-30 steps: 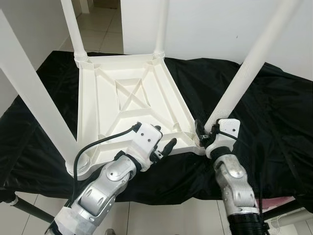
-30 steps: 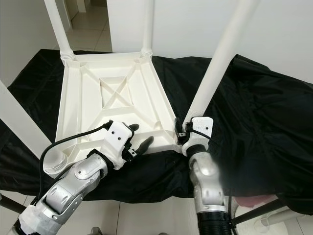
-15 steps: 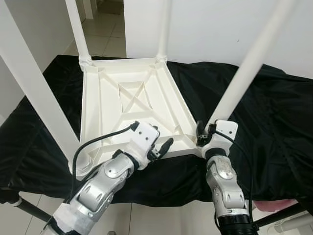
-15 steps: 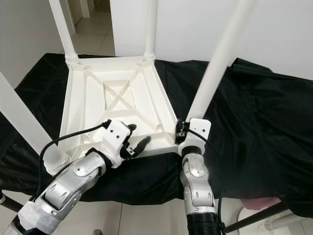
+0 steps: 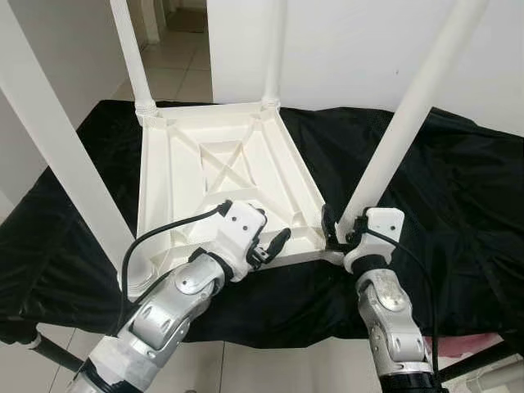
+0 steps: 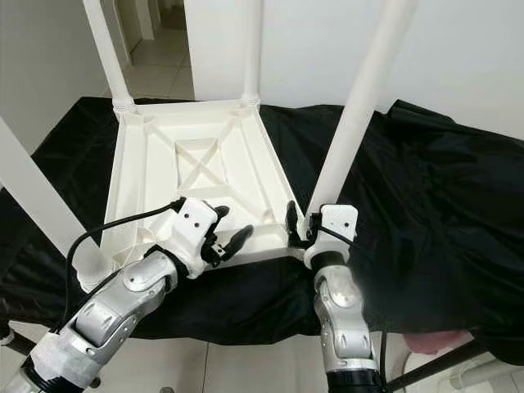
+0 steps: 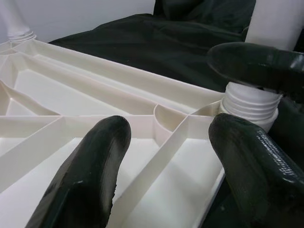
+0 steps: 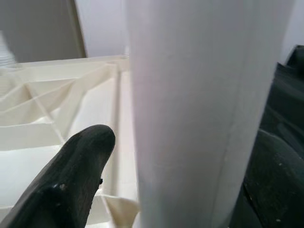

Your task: Building children table

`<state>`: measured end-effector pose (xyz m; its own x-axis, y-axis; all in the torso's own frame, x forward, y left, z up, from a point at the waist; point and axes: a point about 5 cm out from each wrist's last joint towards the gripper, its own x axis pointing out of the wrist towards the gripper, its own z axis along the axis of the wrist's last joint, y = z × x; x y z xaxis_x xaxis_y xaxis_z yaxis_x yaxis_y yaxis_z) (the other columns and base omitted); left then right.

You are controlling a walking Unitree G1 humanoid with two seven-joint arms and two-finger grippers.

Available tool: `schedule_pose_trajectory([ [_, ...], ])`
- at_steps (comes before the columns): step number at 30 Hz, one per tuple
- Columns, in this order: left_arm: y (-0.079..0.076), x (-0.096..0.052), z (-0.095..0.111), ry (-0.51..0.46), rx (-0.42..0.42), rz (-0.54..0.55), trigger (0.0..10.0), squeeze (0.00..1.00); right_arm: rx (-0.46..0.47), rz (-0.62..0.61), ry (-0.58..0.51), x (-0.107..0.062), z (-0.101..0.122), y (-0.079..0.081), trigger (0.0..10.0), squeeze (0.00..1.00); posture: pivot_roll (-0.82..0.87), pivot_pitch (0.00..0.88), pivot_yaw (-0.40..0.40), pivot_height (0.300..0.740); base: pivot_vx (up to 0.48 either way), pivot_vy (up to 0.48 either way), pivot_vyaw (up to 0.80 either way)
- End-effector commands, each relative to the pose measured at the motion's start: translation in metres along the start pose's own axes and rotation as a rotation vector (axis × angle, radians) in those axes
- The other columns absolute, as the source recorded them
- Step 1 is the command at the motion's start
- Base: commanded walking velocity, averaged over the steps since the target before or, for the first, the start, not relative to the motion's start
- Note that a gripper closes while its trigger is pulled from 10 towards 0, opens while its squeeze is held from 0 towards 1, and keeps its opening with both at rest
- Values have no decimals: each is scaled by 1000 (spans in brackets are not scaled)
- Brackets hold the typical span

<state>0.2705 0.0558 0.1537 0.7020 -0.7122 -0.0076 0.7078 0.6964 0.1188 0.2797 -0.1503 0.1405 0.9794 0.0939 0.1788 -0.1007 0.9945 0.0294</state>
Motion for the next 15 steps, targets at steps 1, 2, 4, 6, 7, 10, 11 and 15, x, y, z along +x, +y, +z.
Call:
schedule_pose_trajectory([
  [1,-12,-3,-1,3,6,-207,10000,0,19,107,-23,-3,1,3,10000,0,-30,0,-34,740,0,0,0],
  [2,-12,-3,-1,3,7,-207,10000,0,24,126,-26,-3,1,3,10000,0,-30,0,-34,740,0,0,0],
  [4,-11,-3,-1,2,8,-204,10000,0,7,150,-24,-3,1,2,10000,0,-26,0,-38,740,0,0,0],
  [6,-11,-2,-1,2,7,-203,10000,0,-10,158,-26,-2,2,-1,10000,0,-26,0,-38,740,0,0,0],
  [7,-11,-2,-1,1,8,-203,10000,0,-6,169,-19,-1,1,-3,10000,0,-24,0,-39,740,0,0,0],
  [10,-11,0,0,-3,17,-202,10000,0,-28,269,10,3,-2,-13,10000,0,-25,0,-33,740,0,0,0],
  [11,-11,1,1,-5,19,-202,10000,0,-59,315,24,7,-3,-19,10000,0,-26,0,-32,740,0,0,0],
  [15,-10,3,2,-10,21,-204,10000,0,-64,383,46,13,-3,-28,10000,0,-29,0,-32,740,0,0,0],
])
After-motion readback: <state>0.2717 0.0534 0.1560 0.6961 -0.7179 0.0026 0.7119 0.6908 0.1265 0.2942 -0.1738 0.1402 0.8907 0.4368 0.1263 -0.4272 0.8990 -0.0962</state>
